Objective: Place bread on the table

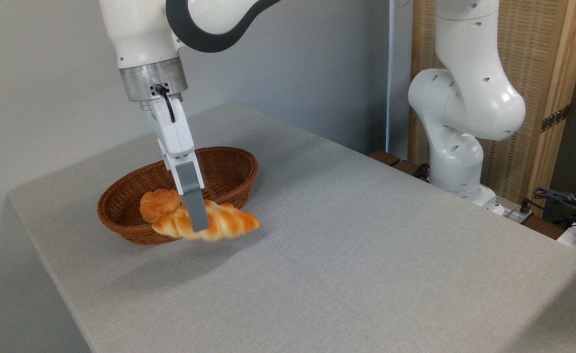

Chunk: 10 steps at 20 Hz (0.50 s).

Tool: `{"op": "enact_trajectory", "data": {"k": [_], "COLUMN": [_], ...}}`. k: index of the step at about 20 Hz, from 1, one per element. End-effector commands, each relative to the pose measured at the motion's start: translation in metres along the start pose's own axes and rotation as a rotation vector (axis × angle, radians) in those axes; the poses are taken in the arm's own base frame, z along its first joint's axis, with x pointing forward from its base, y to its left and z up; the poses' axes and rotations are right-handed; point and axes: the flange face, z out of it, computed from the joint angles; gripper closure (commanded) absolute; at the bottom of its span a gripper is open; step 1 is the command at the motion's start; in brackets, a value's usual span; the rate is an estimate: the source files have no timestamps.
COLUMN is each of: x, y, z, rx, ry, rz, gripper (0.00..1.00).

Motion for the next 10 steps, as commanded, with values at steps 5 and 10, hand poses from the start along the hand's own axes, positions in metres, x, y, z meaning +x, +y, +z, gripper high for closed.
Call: {"op": "enact_trajectory", "data": {"k": [5,10], "x": [-0.007,-0.049], "y": [-0.006,-0.026], "z": [-0.011,-0.037], "rx": [0.017,-0.070], "ry": [0.006,0.131], "rz": [-0.008,-0.181], "gripper": [0.00,0.00]}}
